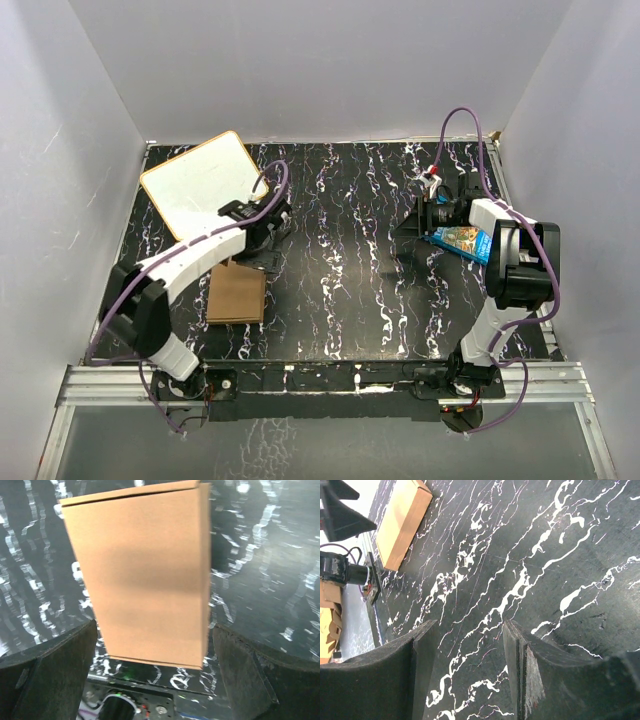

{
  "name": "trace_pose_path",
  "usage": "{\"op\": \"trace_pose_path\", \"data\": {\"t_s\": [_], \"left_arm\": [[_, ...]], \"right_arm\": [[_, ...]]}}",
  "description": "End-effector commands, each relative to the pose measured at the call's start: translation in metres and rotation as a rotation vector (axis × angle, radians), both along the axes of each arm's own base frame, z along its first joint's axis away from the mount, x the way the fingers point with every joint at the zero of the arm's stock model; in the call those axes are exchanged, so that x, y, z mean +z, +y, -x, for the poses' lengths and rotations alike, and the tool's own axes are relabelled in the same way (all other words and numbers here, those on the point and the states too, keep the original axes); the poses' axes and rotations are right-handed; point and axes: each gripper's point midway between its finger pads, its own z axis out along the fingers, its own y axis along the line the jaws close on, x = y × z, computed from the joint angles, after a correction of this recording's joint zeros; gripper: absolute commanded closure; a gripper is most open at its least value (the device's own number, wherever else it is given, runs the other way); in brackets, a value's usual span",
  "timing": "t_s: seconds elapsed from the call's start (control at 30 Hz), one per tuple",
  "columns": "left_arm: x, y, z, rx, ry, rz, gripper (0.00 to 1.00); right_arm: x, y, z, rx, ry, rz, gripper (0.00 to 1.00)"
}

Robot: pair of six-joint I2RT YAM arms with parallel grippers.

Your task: Fold the paper box

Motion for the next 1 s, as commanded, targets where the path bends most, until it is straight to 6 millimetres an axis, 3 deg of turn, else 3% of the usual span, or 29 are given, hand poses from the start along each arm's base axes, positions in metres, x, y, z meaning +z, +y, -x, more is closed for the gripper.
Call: {"op": "trace_pose_path", "data": {"t_s": [0.0,0.23,0.33,0.47,0.6,0.7,0.83,0.97], "left_arm": [[0.029,-0.053,0.002,-0.133,-0.093,0.364,0.03],[0.049,-0.087,0.004,-0.207,-0.157,0.669,0.03],[0.061,-0.096,-0.005,-0.207,-0.214,0.823,0.03],[0.086,-0.093,-0.024,-0.210,-0.367,0.903,0.03],[0.128,-0.077,-0.046,-0.197,-0.551,0.915,0.03],[0.164,-0.059,-0.065,-0.164,-0.658,0.904,0.03],[0.221,-0.045,-0.077,-0.169,-0.781,0.900,0.03],[0.274,-0.036,-0.076,-0.192,-0.893,0.885,0.03]], "right_arm": [[0.003,-0.003,-0.006,0.015,-0.069,0.004,0.41],[0.009,-0.006,-0.004,0.034,-0.122,0.048,0.41],[0.023,-0.009,-0.004,0.052,-0.201,0.099,0.41],[0.054,-0.022,-0.005,0.046,-0.402,0.251,0.40],[0.103,-0.041,-0.015,-0.005,-0.646,0.437,0.24],[0.162,-0.055,-0.022,-0.114,-0.823,0.530,0.02],[0.237,-0.061,-0.026,-0.314,-0.837,0.452,0.00],[0.292,-0.052,-0.018,-0.401,-0.809,0.317,0.00]]}}
